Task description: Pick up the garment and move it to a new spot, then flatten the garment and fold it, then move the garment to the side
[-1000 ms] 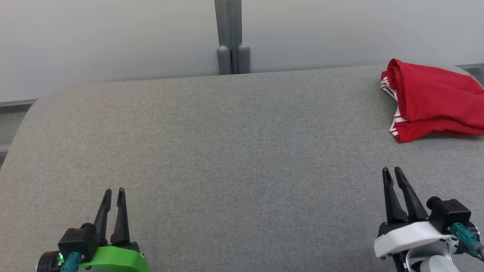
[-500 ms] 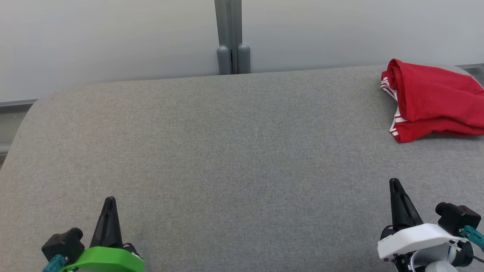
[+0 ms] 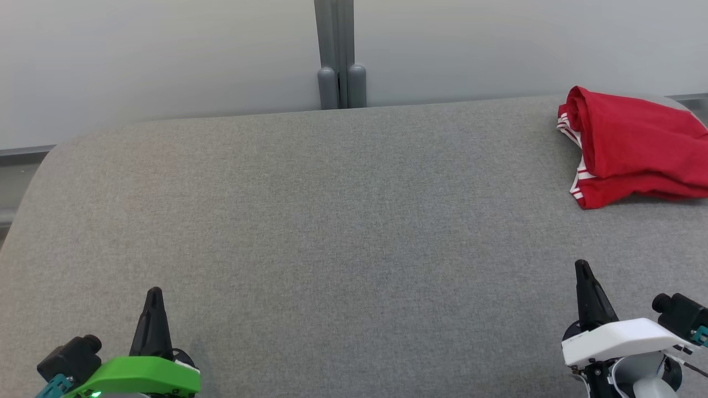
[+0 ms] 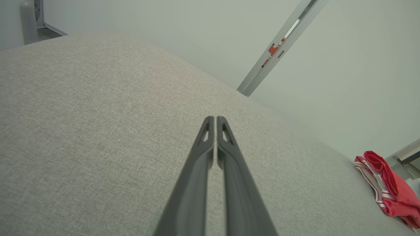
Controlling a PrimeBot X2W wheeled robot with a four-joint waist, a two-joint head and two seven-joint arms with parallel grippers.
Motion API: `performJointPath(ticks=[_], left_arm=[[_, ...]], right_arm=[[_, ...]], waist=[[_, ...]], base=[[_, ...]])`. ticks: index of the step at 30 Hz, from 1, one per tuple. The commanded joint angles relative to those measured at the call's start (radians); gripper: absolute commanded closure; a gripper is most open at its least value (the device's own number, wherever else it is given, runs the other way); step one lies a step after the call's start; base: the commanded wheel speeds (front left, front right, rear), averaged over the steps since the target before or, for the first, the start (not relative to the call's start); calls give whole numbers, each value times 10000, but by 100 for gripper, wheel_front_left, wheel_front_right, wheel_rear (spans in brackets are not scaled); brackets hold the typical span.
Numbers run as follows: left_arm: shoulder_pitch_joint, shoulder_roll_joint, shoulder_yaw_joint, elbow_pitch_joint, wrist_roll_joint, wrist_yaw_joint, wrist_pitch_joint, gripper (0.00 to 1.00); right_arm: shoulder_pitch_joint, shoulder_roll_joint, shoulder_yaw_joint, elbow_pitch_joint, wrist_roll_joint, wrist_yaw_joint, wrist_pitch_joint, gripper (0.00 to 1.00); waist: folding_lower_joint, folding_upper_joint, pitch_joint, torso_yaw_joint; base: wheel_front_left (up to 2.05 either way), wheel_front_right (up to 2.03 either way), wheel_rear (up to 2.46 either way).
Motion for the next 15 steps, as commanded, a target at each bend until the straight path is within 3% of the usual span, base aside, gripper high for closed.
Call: performJointPath(ticks=[1,15], left_arm=[[-326,54,57,-157,-402,-40,96,100],[-485,67,166,-170,-2353,-76,602,100]], right_arm=[[-306,-10,-61,-92,398,-4,96,100],[-470,31,-211,-1,2258,-5,598,100]], waist=[[0,0,0,1],[0,0,-4,7]], base=[[0,0,0],[0,0,0]])
